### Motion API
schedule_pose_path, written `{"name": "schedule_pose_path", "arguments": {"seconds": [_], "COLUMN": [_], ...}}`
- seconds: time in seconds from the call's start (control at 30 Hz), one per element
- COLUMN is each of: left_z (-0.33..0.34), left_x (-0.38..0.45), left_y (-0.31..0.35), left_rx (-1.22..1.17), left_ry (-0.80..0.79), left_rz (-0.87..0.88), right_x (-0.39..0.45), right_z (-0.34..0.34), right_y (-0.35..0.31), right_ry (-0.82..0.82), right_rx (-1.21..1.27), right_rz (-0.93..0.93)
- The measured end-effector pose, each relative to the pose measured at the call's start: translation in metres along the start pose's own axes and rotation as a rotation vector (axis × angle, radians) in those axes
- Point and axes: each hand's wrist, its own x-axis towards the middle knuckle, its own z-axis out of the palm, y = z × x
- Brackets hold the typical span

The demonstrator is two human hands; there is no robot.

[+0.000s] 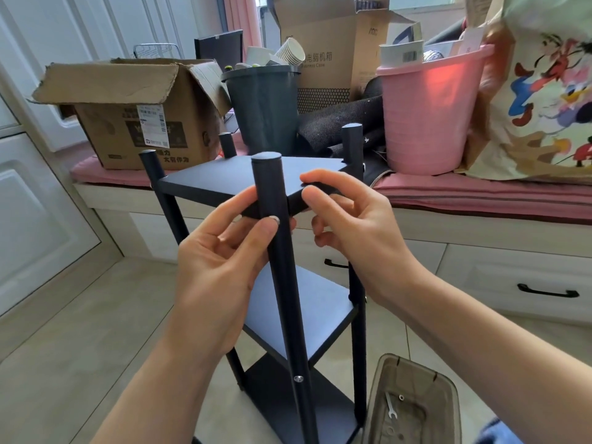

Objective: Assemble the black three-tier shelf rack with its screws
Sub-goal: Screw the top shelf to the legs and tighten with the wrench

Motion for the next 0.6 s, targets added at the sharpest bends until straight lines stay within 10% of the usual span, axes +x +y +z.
{"name": "schedule_pose_path", "arguments": {"seconds": [0.6], "left_z": [-0.003], "left_x": [0.015], "left_y": [-0.004], "left_rx": [0.029], "left_ry": [0.2], "left_rz": [0.066], "right_x": [-0.01], "right_z": [-0.021], "right_y": [0.028], "right_ry": [-0.037], "right_rx": [-0.332], "right_rz": [0.152]}}
